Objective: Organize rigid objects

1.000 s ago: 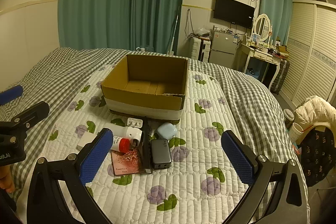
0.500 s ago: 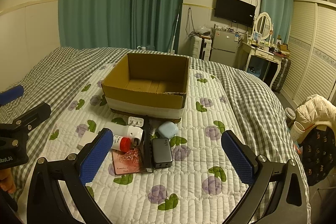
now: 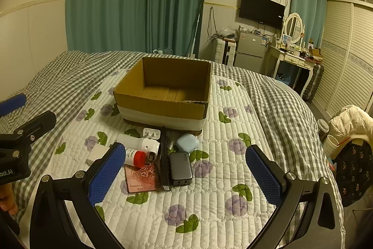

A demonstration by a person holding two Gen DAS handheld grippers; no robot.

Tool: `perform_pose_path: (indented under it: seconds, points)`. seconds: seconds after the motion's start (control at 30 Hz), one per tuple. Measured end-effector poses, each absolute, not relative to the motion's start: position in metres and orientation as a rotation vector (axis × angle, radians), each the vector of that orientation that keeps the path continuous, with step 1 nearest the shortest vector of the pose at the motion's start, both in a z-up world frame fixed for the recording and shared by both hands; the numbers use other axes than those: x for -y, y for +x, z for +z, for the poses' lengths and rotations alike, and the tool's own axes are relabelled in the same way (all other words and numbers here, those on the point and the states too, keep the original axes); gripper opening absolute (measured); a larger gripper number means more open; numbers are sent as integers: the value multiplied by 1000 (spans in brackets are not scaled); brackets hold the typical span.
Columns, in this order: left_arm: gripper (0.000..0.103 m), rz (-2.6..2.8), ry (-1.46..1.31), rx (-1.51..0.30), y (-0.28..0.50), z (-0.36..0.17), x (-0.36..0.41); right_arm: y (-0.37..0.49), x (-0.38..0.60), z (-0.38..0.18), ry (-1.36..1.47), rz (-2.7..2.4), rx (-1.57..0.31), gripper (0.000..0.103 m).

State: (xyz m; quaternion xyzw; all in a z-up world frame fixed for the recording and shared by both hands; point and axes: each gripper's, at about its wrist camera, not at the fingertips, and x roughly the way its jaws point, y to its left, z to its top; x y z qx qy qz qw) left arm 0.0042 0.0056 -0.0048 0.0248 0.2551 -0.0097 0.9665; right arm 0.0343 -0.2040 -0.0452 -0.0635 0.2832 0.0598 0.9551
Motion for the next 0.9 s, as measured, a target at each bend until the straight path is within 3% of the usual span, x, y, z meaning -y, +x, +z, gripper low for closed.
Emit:
perform_pose_path:
  seconds: [0.9]
  points:
    - [103, -16, 52, -506, 1, -1, -8, 33, 202, -48, -126, 133, -581, 103]
